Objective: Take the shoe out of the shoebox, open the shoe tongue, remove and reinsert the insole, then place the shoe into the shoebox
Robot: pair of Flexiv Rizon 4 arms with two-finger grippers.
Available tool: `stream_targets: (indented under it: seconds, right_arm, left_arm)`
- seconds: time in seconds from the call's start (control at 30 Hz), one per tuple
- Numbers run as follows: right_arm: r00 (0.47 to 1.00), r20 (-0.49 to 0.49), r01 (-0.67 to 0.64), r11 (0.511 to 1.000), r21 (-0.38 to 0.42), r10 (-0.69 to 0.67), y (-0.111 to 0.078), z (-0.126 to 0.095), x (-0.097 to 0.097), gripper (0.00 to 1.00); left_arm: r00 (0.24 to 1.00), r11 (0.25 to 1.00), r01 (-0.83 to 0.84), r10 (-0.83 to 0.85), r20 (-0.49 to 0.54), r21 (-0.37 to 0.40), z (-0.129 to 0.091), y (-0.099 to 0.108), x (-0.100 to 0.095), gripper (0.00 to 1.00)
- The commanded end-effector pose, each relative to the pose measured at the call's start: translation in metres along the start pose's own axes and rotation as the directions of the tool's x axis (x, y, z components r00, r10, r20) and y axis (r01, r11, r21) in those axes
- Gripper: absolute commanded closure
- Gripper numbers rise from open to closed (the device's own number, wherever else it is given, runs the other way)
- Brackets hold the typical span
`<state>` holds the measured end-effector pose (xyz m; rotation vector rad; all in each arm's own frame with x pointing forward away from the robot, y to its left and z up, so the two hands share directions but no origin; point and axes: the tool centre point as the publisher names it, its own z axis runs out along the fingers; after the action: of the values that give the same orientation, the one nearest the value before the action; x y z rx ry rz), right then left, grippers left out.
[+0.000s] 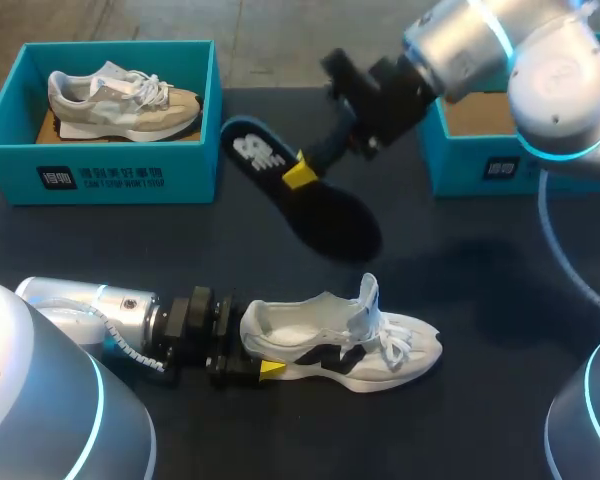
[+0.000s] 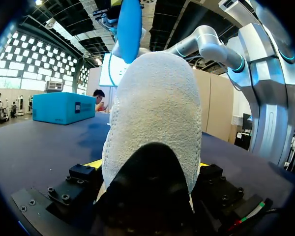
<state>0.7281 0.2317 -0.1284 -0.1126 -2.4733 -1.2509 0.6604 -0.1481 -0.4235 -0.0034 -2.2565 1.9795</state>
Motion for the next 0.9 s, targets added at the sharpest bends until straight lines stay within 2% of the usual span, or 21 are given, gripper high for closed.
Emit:
stream_targets:
  seconds: [0.03,0.07,0.13,0.17,0.77,0.9]
  right_arm:
    - [1.0,0.009,-0.029,1.0,0.0,0.029,0.004,-0.032,0.014,1.0]
    - [0.999,-0.006,-0.05,0.997,-0.052,0.049,0.005,-0.038,0.017,1.0]
    - [0.993,-0.086,-0.097,0.968,-0.231,0.079,0.003,-0.051,0.022,1.0]
    - [0.991,-0.114,-0.111,0.932,-0.346,0.076,0.0,-0.061,0.028,1.0]
    - [0.991,-0.114,-0.111,0.932,-0.346,0.076,0.0,-0.061,0.028,1.0]
    - [0.994,-0.043,-0.107,0.894,-0.434,0.098,-0.004,-0.09,0.048,1.0]
  left_arm:
    - [1.0,1.0,0.001,-0.001,0.002,-0.001,0.001,0.005,0.001,1.0]
    - [1.0,1.0,0.001,-0.001,0.002,-0.001,0.001,0.005,0.001,1.0]
    - [1.0,1.0,0.001,-0.001,0.002,-0.001,0.001,0.005,0.001,1.0]
    - [1.0,1.0,0.001,-0.001,0.002,-0.001,0.001,0.005,0.001,1.0]
    - [1.0,1.0,0.001,-0.001,0.002,-0.001,0.001,0.005,0.001,1.0]
    - [1.0,1.0,0.001,-0.001,0.002,-0.001,0.001,0.005,0.001,1.0]
